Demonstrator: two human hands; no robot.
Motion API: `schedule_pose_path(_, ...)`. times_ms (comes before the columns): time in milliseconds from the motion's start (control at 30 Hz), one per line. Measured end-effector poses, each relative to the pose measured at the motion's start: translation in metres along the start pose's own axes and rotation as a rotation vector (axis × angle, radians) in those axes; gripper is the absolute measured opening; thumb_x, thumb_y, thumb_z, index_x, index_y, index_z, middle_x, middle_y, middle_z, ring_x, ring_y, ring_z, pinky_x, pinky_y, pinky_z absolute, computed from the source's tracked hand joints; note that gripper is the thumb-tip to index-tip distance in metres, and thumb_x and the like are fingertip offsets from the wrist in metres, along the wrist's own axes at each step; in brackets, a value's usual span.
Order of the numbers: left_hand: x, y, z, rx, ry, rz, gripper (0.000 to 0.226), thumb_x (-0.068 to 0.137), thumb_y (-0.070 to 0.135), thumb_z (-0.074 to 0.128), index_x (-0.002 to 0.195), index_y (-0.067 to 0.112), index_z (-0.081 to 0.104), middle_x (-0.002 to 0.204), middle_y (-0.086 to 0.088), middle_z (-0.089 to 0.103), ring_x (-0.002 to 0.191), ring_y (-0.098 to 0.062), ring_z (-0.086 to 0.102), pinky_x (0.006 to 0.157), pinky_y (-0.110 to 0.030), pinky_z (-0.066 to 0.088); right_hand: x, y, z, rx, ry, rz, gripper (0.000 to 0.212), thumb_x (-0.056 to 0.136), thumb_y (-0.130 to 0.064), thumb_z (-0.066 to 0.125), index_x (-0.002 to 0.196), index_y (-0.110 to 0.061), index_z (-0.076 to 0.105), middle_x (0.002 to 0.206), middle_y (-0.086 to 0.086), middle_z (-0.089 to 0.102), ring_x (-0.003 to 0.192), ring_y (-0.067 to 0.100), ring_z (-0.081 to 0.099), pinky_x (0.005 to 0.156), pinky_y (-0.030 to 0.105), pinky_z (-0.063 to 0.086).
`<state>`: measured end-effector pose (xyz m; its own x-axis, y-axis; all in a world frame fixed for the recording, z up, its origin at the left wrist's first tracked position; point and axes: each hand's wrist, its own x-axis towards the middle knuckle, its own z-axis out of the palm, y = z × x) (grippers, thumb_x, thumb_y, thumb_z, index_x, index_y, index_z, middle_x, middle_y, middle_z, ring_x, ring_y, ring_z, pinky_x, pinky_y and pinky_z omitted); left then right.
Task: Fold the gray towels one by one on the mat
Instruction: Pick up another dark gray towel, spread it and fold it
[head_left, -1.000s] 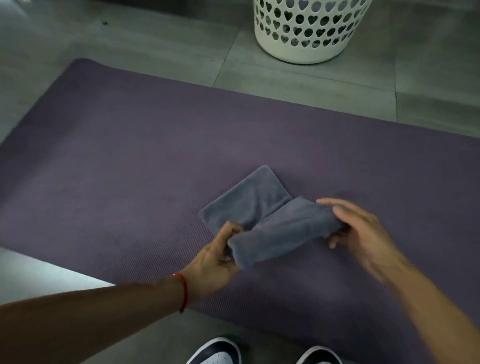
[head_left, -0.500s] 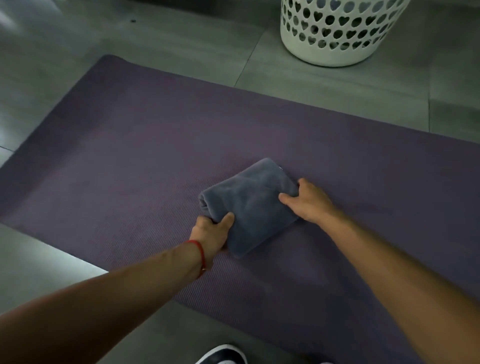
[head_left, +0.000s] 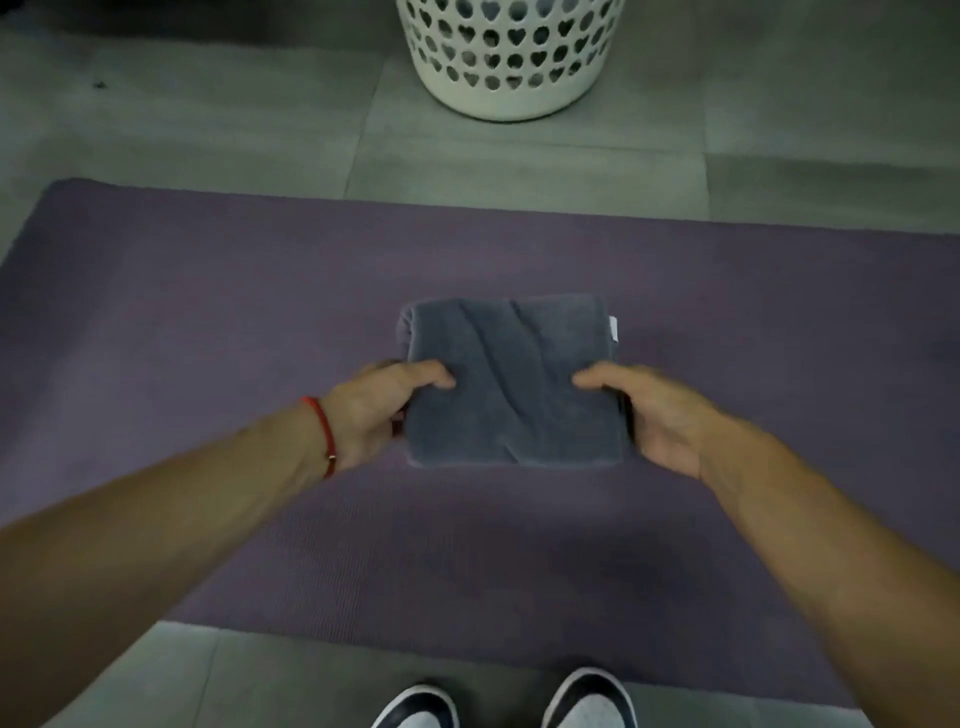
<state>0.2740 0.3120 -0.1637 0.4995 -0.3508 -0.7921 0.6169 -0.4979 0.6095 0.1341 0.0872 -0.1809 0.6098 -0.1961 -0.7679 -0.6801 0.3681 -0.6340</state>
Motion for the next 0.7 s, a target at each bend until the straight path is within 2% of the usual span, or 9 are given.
schedule_pose_path(67,-0.026,0.042,0.025,-0.001,-0.044,0.059,0.03,0.091,0.037,0.067,0.113,0.016,0.069,0.1,0.005,0.078,0.095,-0.015,0.073,0.094,-0.037,0.056,-0.033,-0.03,-0.015,-0.023,0.139,-0.054,0.044,0.082,-0.05,0.077,0.113,-0.018,0.071,0.104,-0.004,0.078,0.096,0.013,0.074,0.091,0.034,0.056)
schedule_pose_path(133,-0.056,0.077,0.047,-0.035,-0.065,0.062,0.048,0.088,0.057,0.064,0.117,0.019,0.069,0.107,0.006,0.077,0.1,-0.015,0.073,0.095,-0.038,0.056,-0.067,-0.057,-0.025,-0.064,0.299,-0.098,0.051,0.078,-0.064,0.074,0.109,-0.023,0.07,0.101,-0.009,0.078,0.092,0.012,0.075,0.088,0.036,0.058)
schedule_pose_path(200,-0.089,0.104,0.065,-0.062,-0.046,0.061,0.067,0.084,0.07,0.06,0.123,0.016,0.067,0.116,0.002,0.074,0.105,-0.018,0.072,0.098,-0.042,0.055,-0.106,-0.083,-0.031,-0.051,0.42,-0.084,0.046,0.079,-0.064,0.071,0.107,-0.028,0.067,0.102,-0.008,0.076,0.092,0.016,0.073,0.087,0.04,0.059)
schedule_pose_path(267,-0.128,0.133,0.078,-0.078,-0.005,0.038,0.075,0.083,0.076,0.055,0.122,0.013,0.068,0.115,-0.001,0.075,0.104,-0.02,0.072,0.097,-0.045,0.056,-0.151,-0.11,-0.034,-0.054,0.474,-0.085,0.042,0.081,-0.061,0.068,0.109,-0.031,0.063,0.105,-0.008,0.073,0.093,0.018,0.072,0.086,0.044,0.059)
schedule_pose_path(367,-0.203,0.188,0.083,-0.053,0.077,-0.009,0.075,0.087,0.08,0.041,0.111,0.015,0.07,0.108,-0.002,0.074,0.101,-0.023,0.071,0.095,-0.045,0.056,-0.23,-0.163,-0.024,-0.038,0.496,-0.103,0.033,0.089,-0.052,0.065,0.11,-0.029,0.055,0.107,-0.007,0.068,0.094,0.017,0.069,0.081,0.041,0.058)
schedule_pose_path(433,-0.257,0.232,0.077,-0.01,0.12,-0.03,0.093,0.077,0.092,0.032,0.117,0.016,0.069,0.115,-0.004,0.072,0.106,-0.025,0.068,0.1,-0.046,0.053,-0.287,-0.207,-0.01,-0.011,0.493,-0.118,0.028,0.094,-0.044,0.064,0.109,-0.023,0.053,0.107,-0.004,0.068,0.095,0.017,0.068,0.078,0.039,0.057)
schedule_pose_path(500,-0.31,0.277,0.064,0.047,0.14,-0.055,0.108,0.067,0.098,0.024,0.127,0.018,0.065,0.126,-0.006,0.067,0.114,-0.028,0.064,0.106,-0.047,0.047,-0.339,-0.254,0.008,-0.003,0.478,-0.095,0.027,0.094,-0.044,0.064,0.108,-0.023,0.054,0.109,-0.001,0.068,0.096,0.019,0.068,0.082,0.043,0.058)
schedule_pose_path(600,-0.392,0.346,0.039,0.124,0.164,-0.041,0.086,0.09,0.078,0.022,0.138,0.015,0.057,0.139,-0.012,0.058,0.127,-0.033,0.055,0.113,-0.042,0.038,-0.413,-0.325,0.04,-0.035,0.501,-0.048,0.035,0.092,-0.056,0.061,0.105,-0.024,0.062,0.103,0.0,0.071,0.093,0.02,0.068,0.079,0.039,0.056)
schedule_pose_path(700,-0.439,0.389,0.009,0.089,0.146,-0.039,0.086,0.081,0.079,0.031,0.132,0.017,0.062,0.132,-0.01,0.064,0.118,-0.03,0.061,0.108,-0.047,0.045,-0.472,-0.389,0.069,-0.089,0.515,-0.015,0.038,0.092,-0.059,0.058,0.091,-0.022,0.064,0.095,0.001,0.071,0.085,0.019,0.067,0.071,0.034,0.051)
